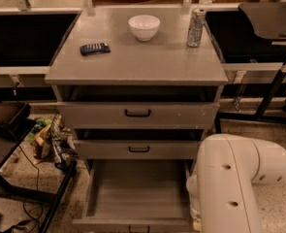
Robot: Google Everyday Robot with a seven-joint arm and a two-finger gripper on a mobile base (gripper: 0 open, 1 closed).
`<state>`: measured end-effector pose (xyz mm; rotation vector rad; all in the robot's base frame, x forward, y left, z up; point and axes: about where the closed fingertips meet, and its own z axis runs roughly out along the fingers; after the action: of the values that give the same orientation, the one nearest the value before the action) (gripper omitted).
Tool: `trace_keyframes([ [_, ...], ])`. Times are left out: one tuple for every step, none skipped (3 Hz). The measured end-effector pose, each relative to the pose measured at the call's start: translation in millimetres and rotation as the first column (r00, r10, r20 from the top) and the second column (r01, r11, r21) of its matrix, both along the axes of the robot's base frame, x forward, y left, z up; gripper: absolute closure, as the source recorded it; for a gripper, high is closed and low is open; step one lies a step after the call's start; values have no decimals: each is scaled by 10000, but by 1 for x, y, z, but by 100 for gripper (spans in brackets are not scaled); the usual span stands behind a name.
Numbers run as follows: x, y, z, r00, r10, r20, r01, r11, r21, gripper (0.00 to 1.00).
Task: Open bottom drawer
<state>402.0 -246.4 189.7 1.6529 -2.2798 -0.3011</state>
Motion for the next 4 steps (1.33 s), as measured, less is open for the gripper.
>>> trace_keyframes([
  [0, -4, 0, 10000, -3, -6, 3, 10000, -7, 100],
  [0, -7, 0, 10000, -7, -18, 7, 10000, -12, 100],
  [-10, -13, 0, 9996, -51, -282, 50, 10000, -43, 100],
  [-10, -13, 0, 9996, -51, -282, 50, 10000, -43, 81],
])
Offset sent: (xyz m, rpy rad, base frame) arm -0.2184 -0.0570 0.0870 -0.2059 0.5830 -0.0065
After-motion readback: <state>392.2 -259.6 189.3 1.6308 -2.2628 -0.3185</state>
